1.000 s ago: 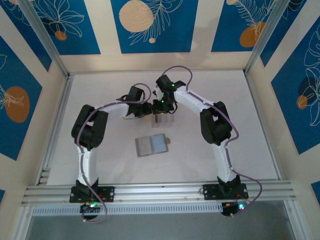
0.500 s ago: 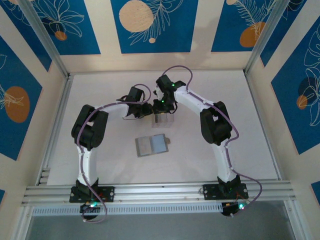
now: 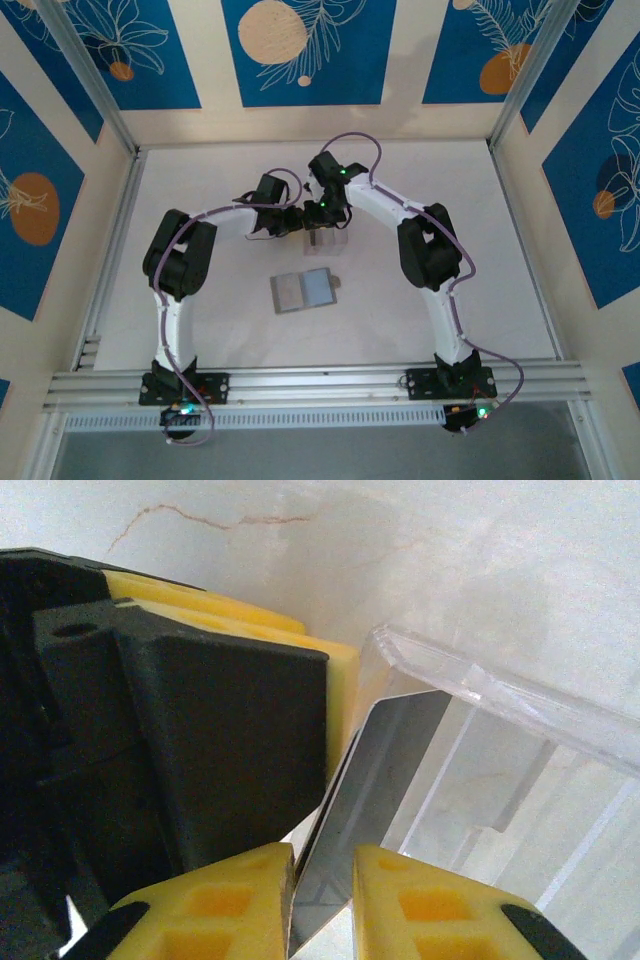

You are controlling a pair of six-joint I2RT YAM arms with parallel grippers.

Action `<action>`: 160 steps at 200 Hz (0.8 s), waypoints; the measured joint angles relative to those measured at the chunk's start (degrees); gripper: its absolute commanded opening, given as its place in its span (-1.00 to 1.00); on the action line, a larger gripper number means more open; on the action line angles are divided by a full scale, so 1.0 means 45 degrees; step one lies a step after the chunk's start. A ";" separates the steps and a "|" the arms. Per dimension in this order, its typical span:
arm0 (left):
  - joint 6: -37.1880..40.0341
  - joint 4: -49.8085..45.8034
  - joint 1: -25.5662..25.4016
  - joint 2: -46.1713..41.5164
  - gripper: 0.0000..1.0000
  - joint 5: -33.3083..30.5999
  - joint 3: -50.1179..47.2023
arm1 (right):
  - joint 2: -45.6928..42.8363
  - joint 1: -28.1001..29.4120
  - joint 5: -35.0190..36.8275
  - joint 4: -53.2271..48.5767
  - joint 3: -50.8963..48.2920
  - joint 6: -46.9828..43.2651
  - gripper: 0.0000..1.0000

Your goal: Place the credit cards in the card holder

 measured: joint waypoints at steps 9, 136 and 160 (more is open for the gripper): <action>0.0000 -0.0005 0.0000 0.0000 -0.33 0.0000 -0.0024 | 0.0000 0.0005 0.0000 0.0000 0.0000 0.0005 -0.56; -0.0005 -0.0005 0.0000 0.0000 -0.34 -0.0005 -0.0039 | -0.0199 -0.0063 0.0097 0.0243 -0.0335 0.0005 -0.53; -0.0005 -0.0005 0.0000 0.0000 -0.34 -0.0005 -0.0039 | -0.0321 -0.0146 0.0078 0.0359 -0.0544 0.0005 -0.52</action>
